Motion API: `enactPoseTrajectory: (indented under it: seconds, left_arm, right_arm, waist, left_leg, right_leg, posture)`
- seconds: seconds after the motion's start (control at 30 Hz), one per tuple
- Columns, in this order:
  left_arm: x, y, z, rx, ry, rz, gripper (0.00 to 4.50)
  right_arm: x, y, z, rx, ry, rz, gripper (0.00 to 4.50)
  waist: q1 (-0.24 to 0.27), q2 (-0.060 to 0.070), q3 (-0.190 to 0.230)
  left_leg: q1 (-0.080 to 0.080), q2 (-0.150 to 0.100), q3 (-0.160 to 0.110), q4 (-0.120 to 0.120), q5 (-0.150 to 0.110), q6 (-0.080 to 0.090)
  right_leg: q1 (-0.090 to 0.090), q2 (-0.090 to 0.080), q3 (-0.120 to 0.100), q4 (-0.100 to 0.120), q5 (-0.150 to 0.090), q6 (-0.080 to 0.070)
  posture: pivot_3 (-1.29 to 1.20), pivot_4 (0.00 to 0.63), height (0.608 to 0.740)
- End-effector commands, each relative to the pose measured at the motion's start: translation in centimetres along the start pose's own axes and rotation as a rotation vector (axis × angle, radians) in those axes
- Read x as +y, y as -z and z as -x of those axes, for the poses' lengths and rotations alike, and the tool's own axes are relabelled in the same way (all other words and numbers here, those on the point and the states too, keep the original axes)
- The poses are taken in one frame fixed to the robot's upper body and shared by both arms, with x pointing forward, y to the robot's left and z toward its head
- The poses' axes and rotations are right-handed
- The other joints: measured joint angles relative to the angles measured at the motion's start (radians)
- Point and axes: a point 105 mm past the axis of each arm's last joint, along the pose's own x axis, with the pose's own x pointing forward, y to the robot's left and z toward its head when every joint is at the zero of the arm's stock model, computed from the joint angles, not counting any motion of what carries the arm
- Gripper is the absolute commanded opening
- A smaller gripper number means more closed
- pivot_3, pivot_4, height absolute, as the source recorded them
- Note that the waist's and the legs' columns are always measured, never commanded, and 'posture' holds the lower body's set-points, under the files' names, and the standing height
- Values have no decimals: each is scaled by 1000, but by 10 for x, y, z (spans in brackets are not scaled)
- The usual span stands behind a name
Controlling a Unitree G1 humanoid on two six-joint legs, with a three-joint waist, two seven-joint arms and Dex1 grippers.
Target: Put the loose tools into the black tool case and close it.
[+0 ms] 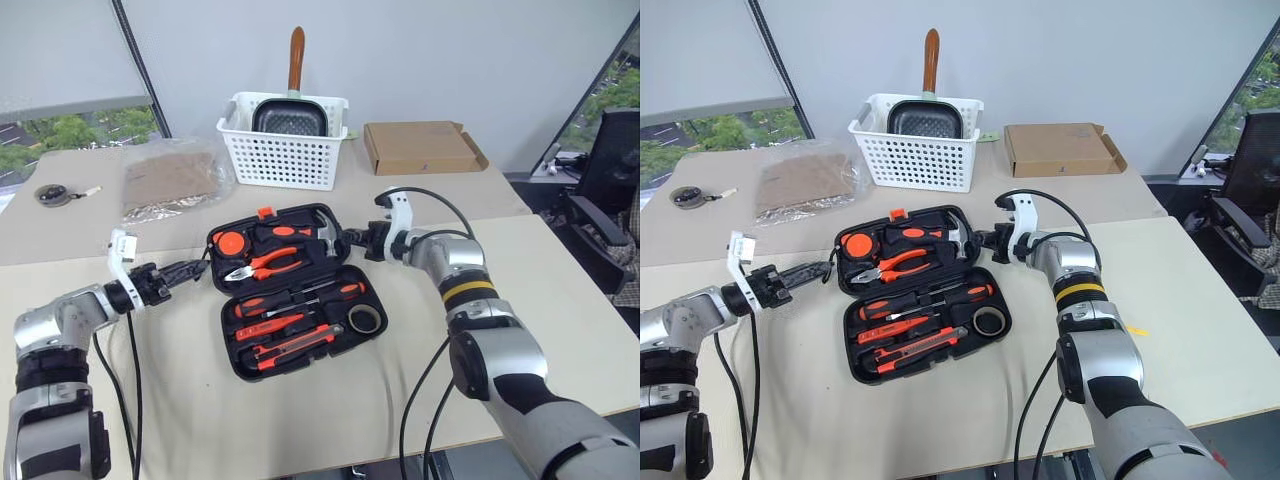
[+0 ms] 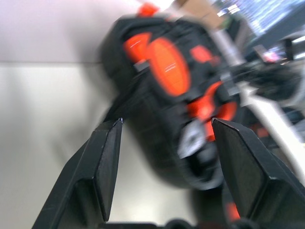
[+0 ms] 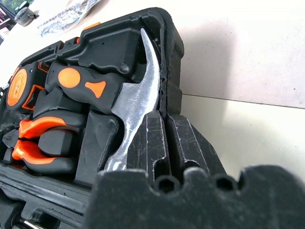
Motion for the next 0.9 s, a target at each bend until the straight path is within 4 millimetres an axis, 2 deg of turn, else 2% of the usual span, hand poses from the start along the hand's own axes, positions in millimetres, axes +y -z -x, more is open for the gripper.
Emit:
enactPoseTrajectory:
  seconds: [0.03,0.27,0.47,0.57,0.77,0.8,0.9]
  left_arm:
    - [-5,-5,0,2,4,-17,3203]
    - [0,11,-19,49,-44,-6,3203]
    - [8,14,-30,42,-88,3,3203]
    - [10,8,-31,6,-102,8,2510]
    - [4,2,-28,-20,-52,30,283]
    - [2,3,-27,-14,-45,32,56]
    - [-3,5,-26,0,-15,33,56]
  right_arm:
    - [16,-33,4,-120,-65,69,0]
    - [15,-34,4,-121,-61,76,0]
    - [14,-33,6,-121,-56,79,0]
    - [14,-33,7,-122,-54,79,0]
    - [13,-32,7,-123,-51,76,0]
    - [13,-32,7,-124,-51,75,0]
    - [14,-34,6,-134,-54,69,0]
  waist:
    - [0,0,0]
    - [0,0,0]
    - [0,0,0]
    - [0,0,0]
    - [1,0,0]
    - [1,0,0]
    - [1,0,0]
  left_leg:
    - [0,0,0,0,0,0]
    - [0,0,0,0,0,0]
    - [0,0,0,0,0,0]
    - [0,0,0,0,0,0]
    - [0,0,0,0,0,0]
    - [0,0,0,0,0,0]
    - [1,0,0,0,0,0]
  right_leg:
    - [0,0,0,0,0,0]
    - [0,0,0,0,0,0]
    - [0,0,0,0,0,0]
    - [0,0,0,0,0,0]
    - [0,0,0,1,0,0]
    - [0,0,0,1,0,0]
    - [1,0,0,1,0,0]
  posture:
    - [0,150,700]
    - [0,150,700]
    - [0,150,700]
    - [0,150,700]
    - [0,150,700]
    - [0,150,700]
    - [0,150,700]
